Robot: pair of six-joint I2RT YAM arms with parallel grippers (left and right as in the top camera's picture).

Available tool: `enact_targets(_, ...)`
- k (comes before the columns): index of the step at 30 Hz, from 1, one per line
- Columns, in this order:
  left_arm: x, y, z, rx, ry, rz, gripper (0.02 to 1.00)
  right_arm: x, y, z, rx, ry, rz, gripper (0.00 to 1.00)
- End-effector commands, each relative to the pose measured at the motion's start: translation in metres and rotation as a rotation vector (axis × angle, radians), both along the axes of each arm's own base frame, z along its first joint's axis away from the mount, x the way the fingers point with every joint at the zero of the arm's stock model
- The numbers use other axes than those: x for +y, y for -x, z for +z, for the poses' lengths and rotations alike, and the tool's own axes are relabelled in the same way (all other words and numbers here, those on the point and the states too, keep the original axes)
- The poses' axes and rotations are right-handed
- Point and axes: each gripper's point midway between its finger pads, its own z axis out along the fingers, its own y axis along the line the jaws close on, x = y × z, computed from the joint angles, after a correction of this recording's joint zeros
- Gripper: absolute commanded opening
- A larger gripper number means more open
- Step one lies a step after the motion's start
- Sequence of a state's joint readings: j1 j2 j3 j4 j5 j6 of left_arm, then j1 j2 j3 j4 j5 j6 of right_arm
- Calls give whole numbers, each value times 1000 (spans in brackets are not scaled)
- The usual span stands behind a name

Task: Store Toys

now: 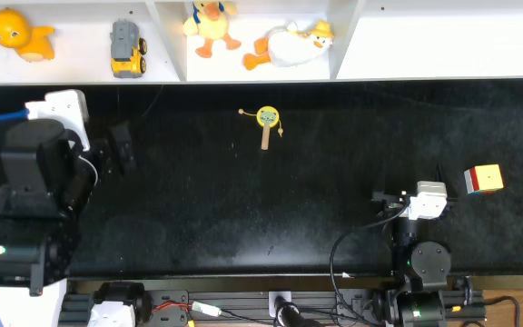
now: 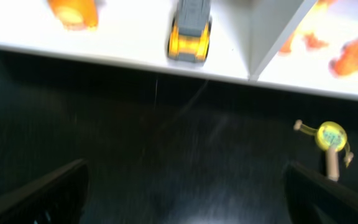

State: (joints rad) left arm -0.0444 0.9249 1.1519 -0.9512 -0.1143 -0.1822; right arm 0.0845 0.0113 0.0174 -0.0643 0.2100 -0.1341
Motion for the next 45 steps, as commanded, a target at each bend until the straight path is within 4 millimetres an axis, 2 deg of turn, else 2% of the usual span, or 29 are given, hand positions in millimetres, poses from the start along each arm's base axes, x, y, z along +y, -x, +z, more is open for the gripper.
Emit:
enact_targets(1,5,8,-14,74,-13,32,998,-2,0,-3,-2,-7,-6,996)
enact_targets(5,-3,13,-10,21,37,9,998,-2,0,-3,-2,-7,-6,993)
enact_targets(10,8,29,-12,-163,43,46,998,-2,0,-3,-2,-7,-6,996)
enact_targets(16,24,35,-38,-399,39,107,998,-2,0,-3,-2,-7,-6,996)
enact_targets(24,25,27,-80,-646,114,135,996,-2,0,-3,-2,-7,-6,993)
enact_targets(28,25,24,-90,-725,116,133,998,-2,0,-3,-2,-7,-6,993)
enact_targets(31,26,24,-96,-754,122,137,998,-2,0,-3,-2,-7,-6,996)
enact_targets(39,23,27,-119,-664,131,133,998,-2,0,-3,-2,-7,-6,996)
enact_targets(45,20,26,-118,-662,128,113,998,-2,0,-3,-2,-7,-6,993)
